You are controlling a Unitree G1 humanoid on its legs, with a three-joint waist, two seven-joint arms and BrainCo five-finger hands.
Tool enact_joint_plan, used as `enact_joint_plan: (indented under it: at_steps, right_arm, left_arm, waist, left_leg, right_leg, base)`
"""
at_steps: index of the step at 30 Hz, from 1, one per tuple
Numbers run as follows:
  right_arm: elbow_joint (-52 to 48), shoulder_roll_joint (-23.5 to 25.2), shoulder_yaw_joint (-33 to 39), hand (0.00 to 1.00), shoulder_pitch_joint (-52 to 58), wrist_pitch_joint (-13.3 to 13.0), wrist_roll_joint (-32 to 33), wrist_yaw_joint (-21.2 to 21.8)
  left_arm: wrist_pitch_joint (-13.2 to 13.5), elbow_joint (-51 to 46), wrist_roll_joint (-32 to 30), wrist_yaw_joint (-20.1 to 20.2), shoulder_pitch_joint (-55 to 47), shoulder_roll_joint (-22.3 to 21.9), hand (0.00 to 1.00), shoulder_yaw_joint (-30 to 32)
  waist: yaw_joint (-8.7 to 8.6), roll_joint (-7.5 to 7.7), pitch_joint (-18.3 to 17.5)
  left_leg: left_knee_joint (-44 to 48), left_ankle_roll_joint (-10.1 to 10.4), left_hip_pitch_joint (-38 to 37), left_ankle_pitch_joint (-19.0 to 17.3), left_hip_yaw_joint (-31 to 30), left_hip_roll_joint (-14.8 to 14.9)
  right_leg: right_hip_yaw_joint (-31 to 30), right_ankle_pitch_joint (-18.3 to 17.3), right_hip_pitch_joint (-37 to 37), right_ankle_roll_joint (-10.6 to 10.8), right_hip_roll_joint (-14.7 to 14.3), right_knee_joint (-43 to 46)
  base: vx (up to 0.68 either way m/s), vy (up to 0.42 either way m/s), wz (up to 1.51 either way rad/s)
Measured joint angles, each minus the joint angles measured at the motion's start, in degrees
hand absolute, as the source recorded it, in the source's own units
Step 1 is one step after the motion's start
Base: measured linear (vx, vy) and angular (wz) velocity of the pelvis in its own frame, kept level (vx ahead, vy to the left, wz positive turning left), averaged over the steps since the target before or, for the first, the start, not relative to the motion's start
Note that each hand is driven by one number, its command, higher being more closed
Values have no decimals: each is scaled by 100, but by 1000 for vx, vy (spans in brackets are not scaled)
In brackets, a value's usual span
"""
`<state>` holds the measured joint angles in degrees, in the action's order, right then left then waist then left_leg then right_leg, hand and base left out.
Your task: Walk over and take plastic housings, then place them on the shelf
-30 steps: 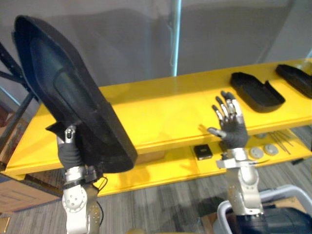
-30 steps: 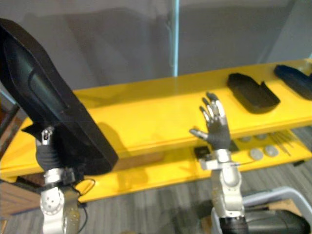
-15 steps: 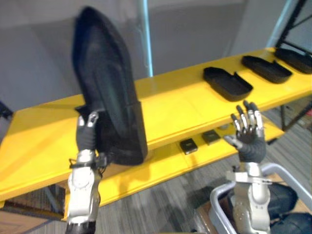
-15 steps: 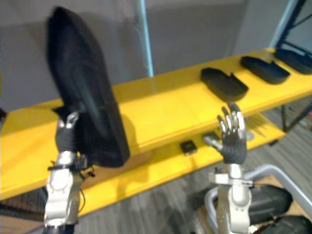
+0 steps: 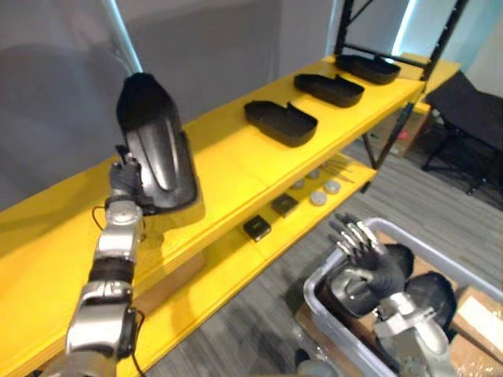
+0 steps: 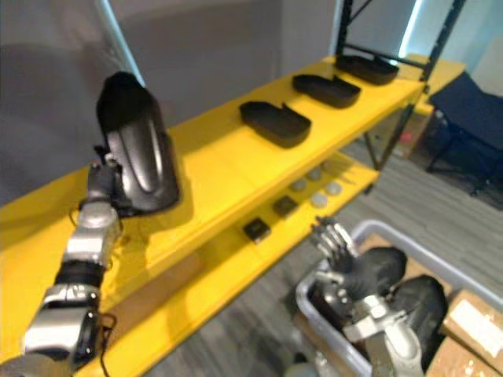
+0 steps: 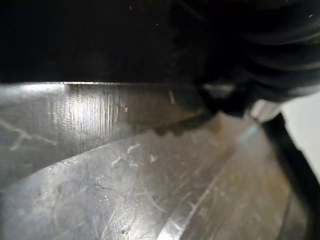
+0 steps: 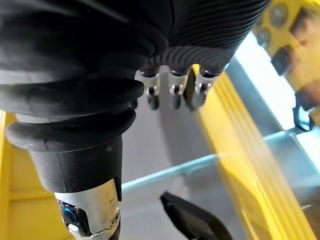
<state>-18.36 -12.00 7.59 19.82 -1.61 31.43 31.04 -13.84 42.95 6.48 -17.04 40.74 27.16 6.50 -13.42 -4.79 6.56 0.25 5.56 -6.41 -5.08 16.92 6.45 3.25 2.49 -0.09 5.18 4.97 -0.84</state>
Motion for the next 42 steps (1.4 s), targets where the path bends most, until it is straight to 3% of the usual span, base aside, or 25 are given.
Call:
enact_joint_plan:
  at_steps: [6, 11, 16, 19, 22, 25, 26, 33, 42]
  right_arm:
    - [-80, -72, -60, 0, -171, 32, 117, -258]
    - [-146, -89, -98, 0, -268, 32, 157, -388]
    - [-147, -86, -298, 0, -250, 43, 156, -488]
    - [-158, -77, -321, 0, -166, 43, 155, -491]
    - [-166, -20, -323, 0, -130, 42, 155, -499]
    - [-305, 41, -323, 0, -92, 39, 155, -502]
    - [-395, 41, -324, 0, -90, 30, 154, -495]
    - [-510, 36, -325, 0, 80, 23, 154, -494]
    - [-580, 30, -464, 0, 105, 19, 156, -490]
  left_arm:
    - [-600, 603, 279, 57, 183, -13, 100, -35]
    - [-800, 808, 938, 39, 219, -82, 100, -39]
    - [-722, 811, 1625, -81, 225, -83, 100, -19]
    - [-543, 778, 1934, -185, 225, -211, 100, -30]
    - [-295, 765, 2424, -547, 226, -303, 100, -25]
    - [-88, 765, 2527, -768, 225, -320, 100, 11]
    - [-18, 764, 2524, -804, 225, -324, 0, 37]
    - [119, 694, 2507, -959, 220, -345, 0, 251]
    - [-37, 589, 2366, -913, 217, -344, 0, 228]
  waist:
    - [-135, -4, 258]
    - [-210, -24, 446]
    - [-306, -21, 537]
    - [-318, -19, 538]
    - [-324, -6, 552]
    - [-333, 10, 662]
    - [-331, 11, 751]
    - [-364, -64, 843]
    - [-397, -66, 862]
  left_leg:
    - [17, -43, 59, 199, 38, -38]
    - [13, -126, 155, 434, 38, -113]
    - [-14, -111, 151, 482, 103, -99]
    - [-77, -110, 132, 481, 111, -94]
    - [-181, -109, 120, 472, 161, -101]
    - [-173, -99, 99, 358, 275, -97]
    - [-167, -105, 59, 317, 323, -113]
    - [-147, -72, 149, 273, 438, -129]
    - [4, -70, 140, 284, 424, -155]
  right_leg:
    - [-8, -44, -102, -66, 25, 160]
    - [2, -149, -283, -109, 96, 402]
    - [-13, -227, -392, -130, 80, 603]
    - [-19, -257, -418, -149, 88, 635]
    - [-51, -252, -521, -133, 90, 731]
    - [-144, -235, -603, -104, 79, 844]
    - [-196, -221, -603, -82, 91, 869]
    - [-331, -327, -888, -39, 100, 1198]
    - [-319, -590, -1003, -26, 164, 1610]
  base:
    - [-9, -7, 0]
    - [-53, -27, 4]
    - [-51, -19, 1]
    - [-56, 18, 0]
    - [-64, 29, -4]
    - [-71, 31, -15]
    - [-76, 35, -22]
    - [-19, 8, -9]
    - [26, -12, 2]
